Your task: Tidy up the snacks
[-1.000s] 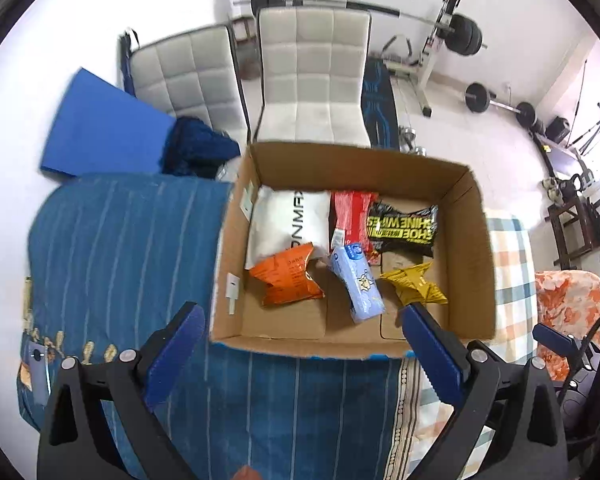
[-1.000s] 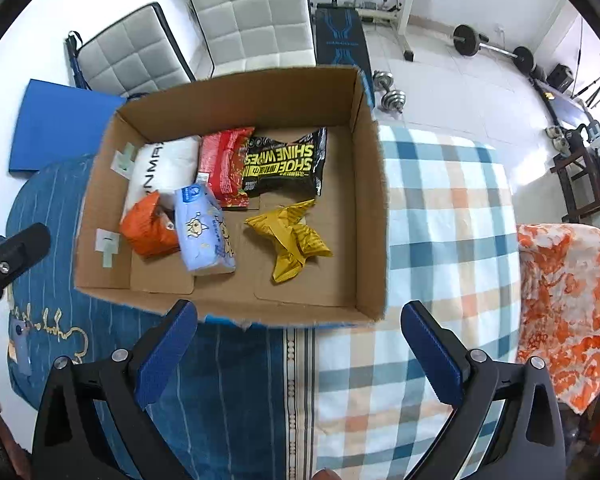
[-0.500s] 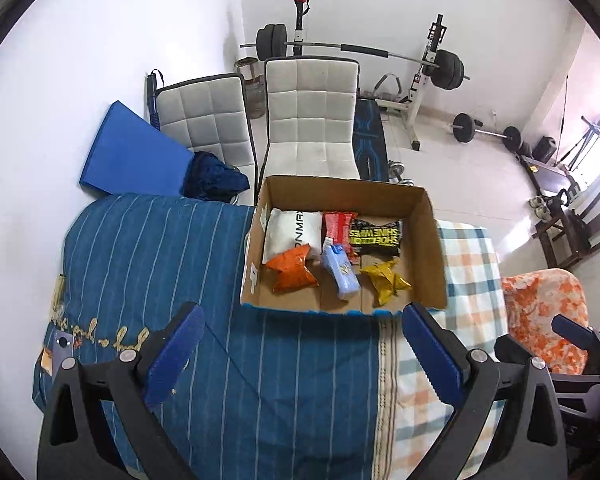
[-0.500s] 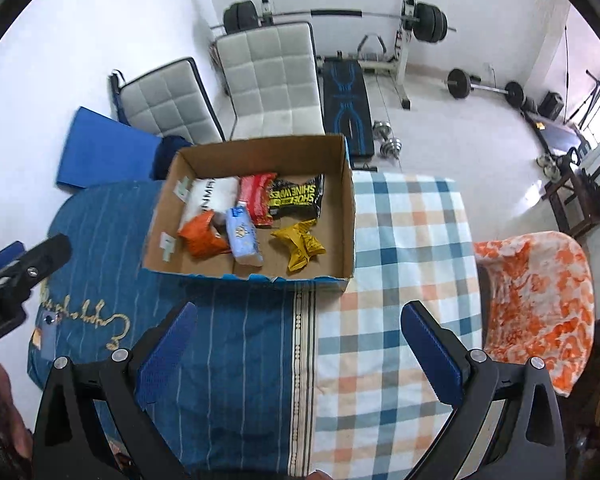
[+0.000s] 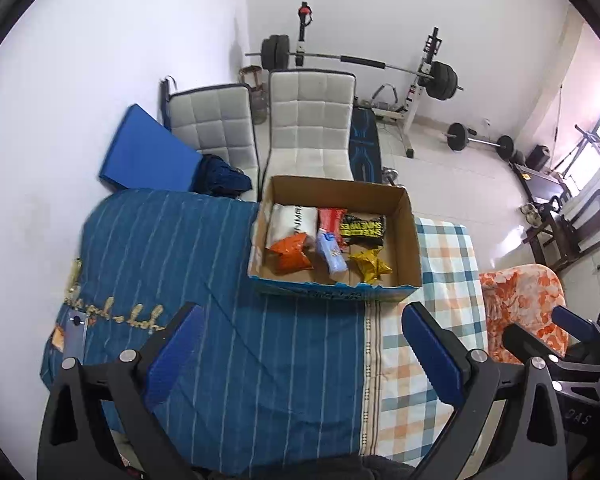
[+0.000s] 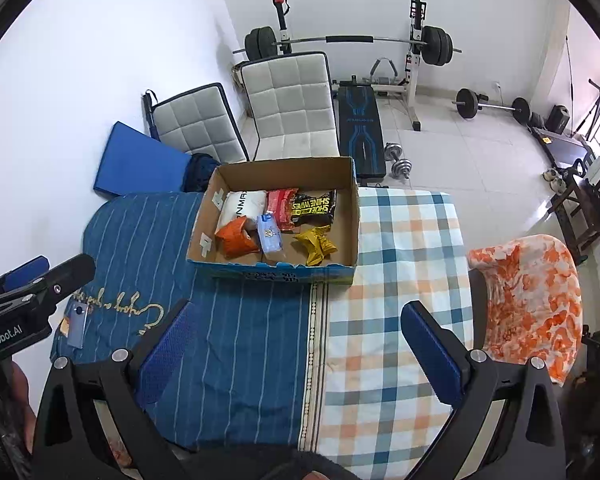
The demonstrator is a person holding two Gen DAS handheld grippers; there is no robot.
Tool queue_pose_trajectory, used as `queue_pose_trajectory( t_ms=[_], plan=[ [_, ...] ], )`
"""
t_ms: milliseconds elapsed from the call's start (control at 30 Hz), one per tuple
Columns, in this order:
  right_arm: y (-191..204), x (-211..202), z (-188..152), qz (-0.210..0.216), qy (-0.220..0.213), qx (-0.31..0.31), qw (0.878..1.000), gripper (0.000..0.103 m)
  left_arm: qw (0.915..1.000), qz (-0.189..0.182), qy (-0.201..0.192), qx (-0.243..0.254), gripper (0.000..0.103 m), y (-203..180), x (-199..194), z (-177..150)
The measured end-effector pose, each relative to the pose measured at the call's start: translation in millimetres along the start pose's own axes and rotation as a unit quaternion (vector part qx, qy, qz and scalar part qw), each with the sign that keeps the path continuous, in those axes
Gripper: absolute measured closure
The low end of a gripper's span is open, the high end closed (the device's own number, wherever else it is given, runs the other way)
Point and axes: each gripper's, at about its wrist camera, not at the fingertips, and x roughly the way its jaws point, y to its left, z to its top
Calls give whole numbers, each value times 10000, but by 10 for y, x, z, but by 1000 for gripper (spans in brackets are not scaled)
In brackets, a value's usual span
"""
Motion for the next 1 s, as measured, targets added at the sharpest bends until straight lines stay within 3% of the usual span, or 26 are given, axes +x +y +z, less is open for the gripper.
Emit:
queue_pose_trajectory(
  t_ms=[300,1000],
  plan=[
    [22,-349,-121,123,-84,-63,9999,0,10000,-35,-79,-44,2,28,-203,-113],
    [-54,-432,142,-211,-522,38,9984,0,9984,275,-492,108,2,-78,-241,-34]
  ],
)
